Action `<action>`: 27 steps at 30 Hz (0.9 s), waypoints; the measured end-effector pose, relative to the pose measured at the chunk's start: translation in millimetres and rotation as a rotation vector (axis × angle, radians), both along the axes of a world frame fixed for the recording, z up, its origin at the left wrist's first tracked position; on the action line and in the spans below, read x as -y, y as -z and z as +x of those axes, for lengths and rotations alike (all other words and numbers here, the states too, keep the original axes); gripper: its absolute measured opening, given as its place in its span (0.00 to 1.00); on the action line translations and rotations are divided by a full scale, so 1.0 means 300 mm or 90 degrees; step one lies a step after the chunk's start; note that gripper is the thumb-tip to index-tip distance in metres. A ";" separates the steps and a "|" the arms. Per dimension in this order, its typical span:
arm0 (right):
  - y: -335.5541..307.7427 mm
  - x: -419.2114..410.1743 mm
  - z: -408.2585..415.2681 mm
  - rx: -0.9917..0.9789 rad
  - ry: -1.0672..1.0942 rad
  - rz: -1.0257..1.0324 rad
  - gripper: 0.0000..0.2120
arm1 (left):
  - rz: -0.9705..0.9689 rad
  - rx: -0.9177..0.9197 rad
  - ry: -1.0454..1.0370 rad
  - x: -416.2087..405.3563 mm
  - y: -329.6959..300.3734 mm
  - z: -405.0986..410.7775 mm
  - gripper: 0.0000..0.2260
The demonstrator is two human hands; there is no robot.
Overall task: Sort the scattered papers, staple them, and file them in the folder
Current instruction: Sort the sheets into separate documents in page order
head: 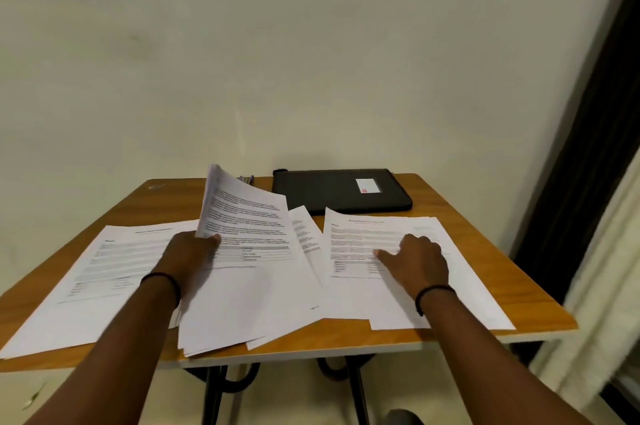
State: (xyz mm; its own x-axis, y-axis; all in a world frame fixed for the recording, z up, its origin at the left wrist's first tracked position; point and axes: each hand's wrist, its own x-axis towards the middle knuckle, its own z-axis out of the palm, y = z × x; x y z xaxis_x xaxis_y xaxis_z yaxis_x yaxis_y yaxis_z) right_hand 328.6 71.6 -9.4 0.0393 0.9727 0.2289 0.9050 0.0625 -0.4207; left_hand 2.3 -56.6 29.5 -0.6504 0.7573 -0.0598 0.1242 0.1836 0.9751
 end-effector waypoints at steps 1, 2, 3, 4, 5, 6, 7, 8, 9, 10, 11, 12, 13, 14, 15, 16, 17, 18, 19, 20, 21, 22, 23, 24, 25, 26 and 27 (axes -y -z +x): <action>-0.005 0.017 -0.009 0.007 -0.035 -0.003 0.31 | -0.017 -0.013 0.002 -0.003 -0.001 -0.002 0.11; -0.005 0.038 -0.023 -0.001 -0.088 -0.012 0.33 | -0.030 -0.027 0.007 -0.006 0.002 0.000 0.10; -0.006 0.061 -0.045 -0.012 -0.151 -0.030 0.36 | -0.039 -0.038 0.011 -0.008 0.002 0.002 0.09; -0.013 0.088 -0.069 -0.001 -0.211 -0.053 0.40 | -0.045 -0.046 0.012 -0.009 0.002 0.005 0.08; -0.016 0.104 -0.089 0.033 -0.263 -0.077 0.45 | -0.053 -0.048 0.015 -0.008 0.003 0.011 0.08; -0.021 0.116 -0.105 0.076 -0.304 -0.102 0.49 | -0.057 -0.048 0.018 -0.008 0.007 0.016 0.08; -0.018 0.122 -0.117 0.110 -0.339 -0.133 0.52 | -0.062 -0.049 0.021 -0.006 0.013 0.017 0.08; -0.015 0.122 -0.119 0.137 -0.365 -0.163 0.54 | -0.064 -0.052 0.024 -0.005 0.018 0.020 0.07; -0.004 0.118 -0.122 0.153 -0.382 -0.189 0.55 | -0.067 -0.057 0.025 0.002 0.021 0.020 0.07; 0.000 0.114 -0.120 0.162 -0.386 -0.203 0.55 | -0.064 -0.061 0.028 0.005 0.021 0.022 0.07; 0.003 0.110 -0.121 0.165 -0.386 -0.209 0.55 | -0.068 -0.062 0.032 0.009 0.022 0.020 0.07; 0.003 0.103 -0.123 0.167 -0.385 -0.211 0.55 | -0.069 -0.056 0.036 0.010 0.026 0.016 0.07; -0.001 0.099 -0.126 0.171 -0.385 -0.211 0.55 | -0.068 -0.043 0.038 0.010 0.031 0.009 0.09; -0.008 0.098 -0.125 0.176 -0.388 -0.215 0.54 | -0.065 -0.029 0.039 0.010 0.036 0.004 0.10; -0.014 0.097 -0.119 0.180 -0.393 -0.222 0.55 | -0.064 -0.022 0.035 0.011 0.038 -0.001 0.11; -0.020 0.096 -0.111 0.180 -0.403 -0.236 0.55 | -0.063 -0.022 0.032 0.012 0.041 -0.004 0.11; -0.024 0.097 -0.100 0.176 -0.413 -0.253 0.55 | -0.066 -0.025 0.028 0.014 0.041 -0.008 0.11; -0.028 0.097 -0.088 0.169 -0.423 -0.268 0.56 | -0.065 -0.030 0.026 0.014 0.039 -0.011 0.10; -0.031 0.096 -0.079 0.159 -0.429 -0.280 0.56 | -0.063 -0.030 0.028 0.013 0.036 -0.015 0.09; -0.029 0.097 -0.075 0.149 -0.432 -0.287 0.56 | -0.062 -0.035 0.032 0.014 0.036 -0.020 0.08; -0.031 0.097 -0.072 0.135 -0.431 -0.286 0.56 | -0.063 -0.045 0.032 0.013 0.034 -0.024 0.07; -0.033 0.097 -0.070 0.120 -0.427 -0.276 0.55 | -0.065 -0.057 0.034 0.012 0.031 -0.024 0.07; -0.039 0.099 -0.072 0.105 -0.422 -0.260 0.53 | -0.062 -0.059 0.036 0.010 0.032 -0.026 0.07; -0.044 0.101 -0.074 0.091 -0.413 -0.240 0.51 | -0.059 -0.059 0.038 0.009 0.034 -0.024 0.07; -0.054 0.104 -0.078 0.075 -0.401 -0.217 0.49 | -0.060 -0.062 0.039 0.010 0.034 -0.023 0.07; -0.060 0.104 -0.082 0.057 -0.383 -0.193 0.46 | -0.061 -0.065 0.042 0.014 0.032 -0.021 0.07; -0.063 0.102 -0.085 0.036 -0.356 -0.171 0.42 | -0.062 -0.063 0.048 0.015 0.033 -0.019 0.07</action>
